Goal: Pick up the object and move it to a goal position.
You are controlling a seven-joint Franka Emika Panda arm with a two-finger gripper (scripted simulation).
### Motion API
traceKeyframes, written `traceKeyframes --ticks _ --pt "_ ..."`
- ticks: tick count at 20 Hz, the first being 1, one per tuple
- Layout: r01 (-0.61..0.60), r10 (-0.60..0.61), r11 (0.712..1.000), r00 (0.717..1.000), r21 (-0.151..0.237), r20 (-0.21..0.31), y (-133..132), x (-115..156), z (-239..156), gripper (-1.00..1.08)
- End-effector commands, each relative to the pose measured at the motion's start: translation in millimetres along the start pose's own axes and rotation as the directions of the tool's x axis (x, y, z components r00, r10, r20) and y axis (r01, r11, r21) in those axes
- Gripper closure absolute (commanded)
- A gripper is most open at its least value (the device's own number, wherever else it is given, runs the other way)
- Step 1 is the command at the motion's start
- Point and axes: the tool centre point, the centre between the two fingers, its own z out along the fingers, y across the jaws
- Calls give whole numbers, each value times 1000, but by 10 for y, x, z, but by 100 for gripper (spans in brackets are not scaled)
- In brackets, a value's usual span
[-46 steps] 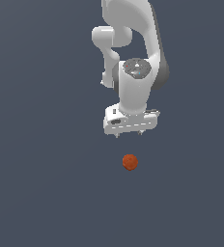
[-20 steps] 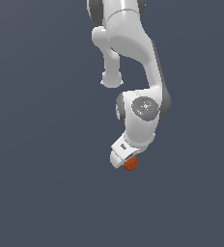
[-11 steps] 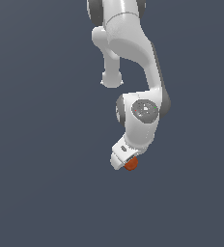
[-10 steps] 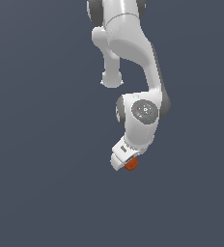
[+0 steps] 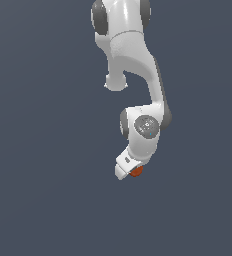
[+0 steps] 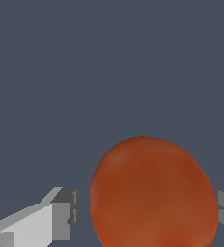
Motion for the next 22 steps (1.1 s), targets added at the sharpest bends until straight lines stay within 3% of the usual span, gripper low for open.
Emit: traceKeyframes --ticks 1,3,4,16,22 --pt "0 0 1000 1000 -1 -2 7 11 22 -92" --pt "0 0 1000 1000 -1 -2 9 16 13 -92" --pt "0 0 1000 1000 -1 -2 9 16 13 108" --pt "0 0 1000 1000 -1 -1 11 11 4 108" --pt "0 0 1000 1000 -1 -1 15 19 -212 108"
